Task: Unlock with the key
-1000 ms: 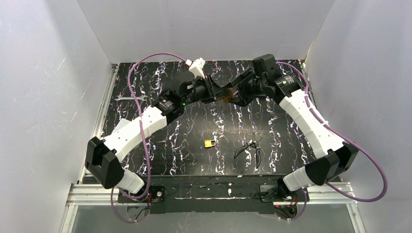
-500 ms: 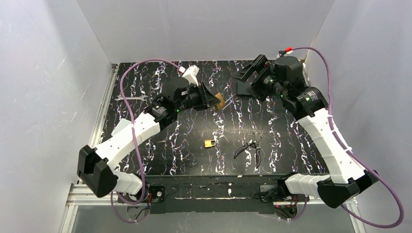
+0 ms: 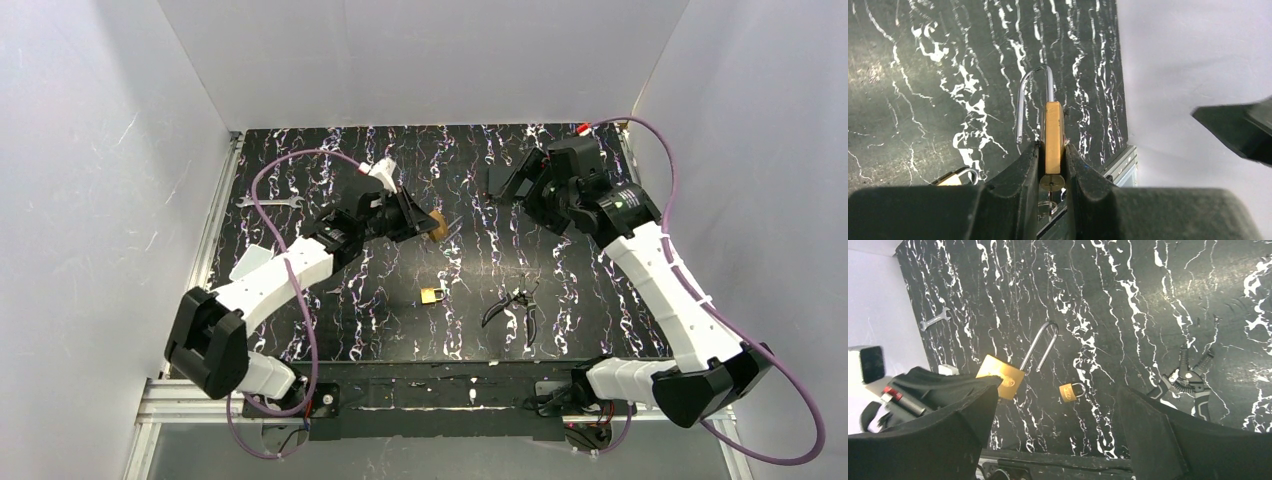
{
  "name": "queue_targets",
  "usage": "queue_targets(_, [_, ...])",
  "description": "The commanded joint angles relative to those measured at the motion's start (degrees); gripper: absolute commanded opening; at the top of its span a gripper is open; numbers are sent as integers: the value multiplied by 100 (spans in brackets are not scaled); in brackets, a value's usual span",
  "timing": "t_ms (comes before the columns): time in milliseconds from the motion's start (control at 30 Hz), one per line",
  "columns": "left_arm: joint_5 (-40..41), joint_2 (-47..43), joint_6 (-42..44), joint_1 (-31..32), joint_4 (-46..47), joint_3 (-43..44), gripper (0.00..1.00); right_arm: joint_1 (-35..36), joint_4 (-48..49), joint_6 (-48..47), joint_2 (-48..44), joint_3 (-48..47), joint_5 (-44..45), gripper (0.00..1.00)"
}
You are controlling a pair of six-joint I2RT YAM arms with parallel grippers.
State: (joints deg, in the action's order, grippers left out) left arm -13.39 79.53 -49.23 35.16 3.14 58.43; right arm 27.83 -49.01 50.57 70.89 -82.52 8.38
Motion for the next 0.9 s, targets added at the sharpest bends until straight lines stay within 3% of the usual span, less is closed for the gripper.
queue_targets(0, [-316, 310, -501, -238, 874, -194, 0, -33, -42, -187, -305, 61, 388, 97])
queue_targets(433, [-694, 1408, -565, -876, 1309, -570, 0, -67, 26, -262, -348, 238, 251, 96])
queue_targets(867, [-700, 2150, -507, -1028, 1450, -66, 0, -85, -12, -240, -476, 343, 364, 96])
